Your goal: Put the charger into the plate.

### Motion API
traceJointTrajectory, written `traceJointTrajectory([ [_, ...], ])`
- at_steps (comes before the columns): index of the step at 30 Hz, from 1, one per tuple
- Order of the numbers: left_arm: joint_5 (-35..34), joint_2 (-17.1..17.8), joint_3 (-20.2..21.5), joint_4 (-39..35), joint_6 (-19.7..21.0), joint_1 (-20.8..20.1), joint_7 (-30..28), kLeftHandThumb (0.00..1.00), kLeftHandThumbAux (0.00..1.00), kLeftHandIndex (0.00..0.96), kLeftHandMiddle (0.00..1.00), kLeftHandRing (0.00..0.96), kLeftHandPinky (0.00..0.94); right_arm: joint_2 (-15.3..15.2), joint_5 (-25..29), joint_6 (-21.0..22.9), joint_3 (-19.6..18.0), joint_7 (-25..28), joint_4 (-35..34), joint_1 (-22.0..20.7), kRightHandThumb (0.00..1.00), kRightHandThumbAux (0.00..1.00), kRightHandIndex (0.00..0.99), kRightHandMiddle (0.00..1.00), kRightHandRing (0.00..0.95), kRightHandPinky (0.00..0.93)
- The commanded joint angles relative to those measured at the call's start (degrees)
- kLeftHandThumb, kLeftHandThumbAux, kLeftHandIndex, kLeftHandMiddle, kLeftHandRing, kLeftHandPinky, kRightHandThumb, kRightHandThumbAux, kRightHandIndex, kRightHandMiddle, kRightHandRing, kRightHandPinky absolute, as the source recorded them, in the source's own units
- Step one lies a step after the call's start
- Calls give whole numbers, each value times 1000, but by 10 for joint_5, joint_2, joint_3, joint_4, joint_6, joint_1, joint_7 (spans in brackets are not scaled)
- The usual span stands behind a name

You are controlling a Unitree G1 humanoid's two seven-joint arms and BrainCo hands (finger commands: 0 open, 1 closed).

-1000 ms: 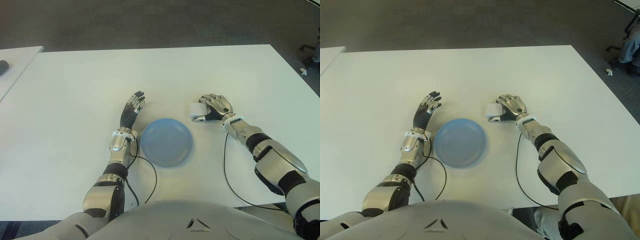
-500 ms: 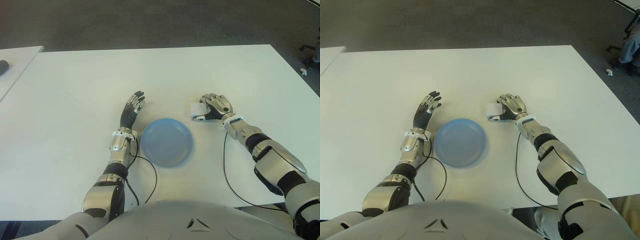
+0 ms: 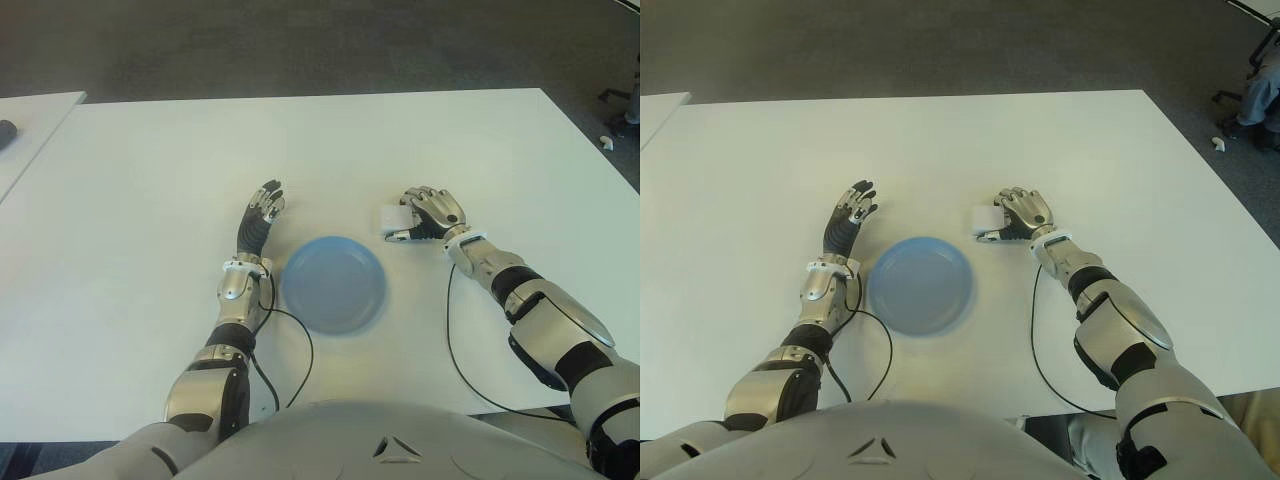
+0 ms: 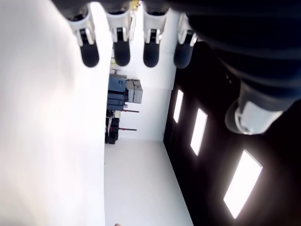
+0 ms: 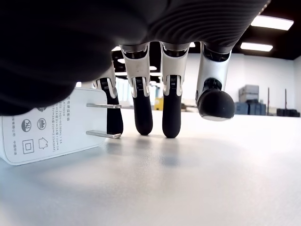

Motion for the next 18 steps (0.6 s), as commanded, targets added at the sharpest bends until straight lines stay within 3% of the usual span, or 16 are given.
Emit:
traceJointTrajectory([
  [1,2,14,10,67,63,28,24,0,515,174,112,105,154,1,-29,-10,27,90,39,101,747,710,440,867,868,851],
  [11,5,20,10,86,78,7,46,0,517,136,89,86,131,-5,-19,-19,12,73,29,98,747,710,440,868,867,850],
  [16,7,23,9,97,89,-3,56,0,512,113,76,73,121,-25,-6,-38,-10,52,-6,81,746,710,439,865,862,845],
  [18,9,26,9,105,95,-6,59,0,513,105,70,68,119,-46,6,-49,-31,47,-60,79,746,710,439,866,863,848],
])
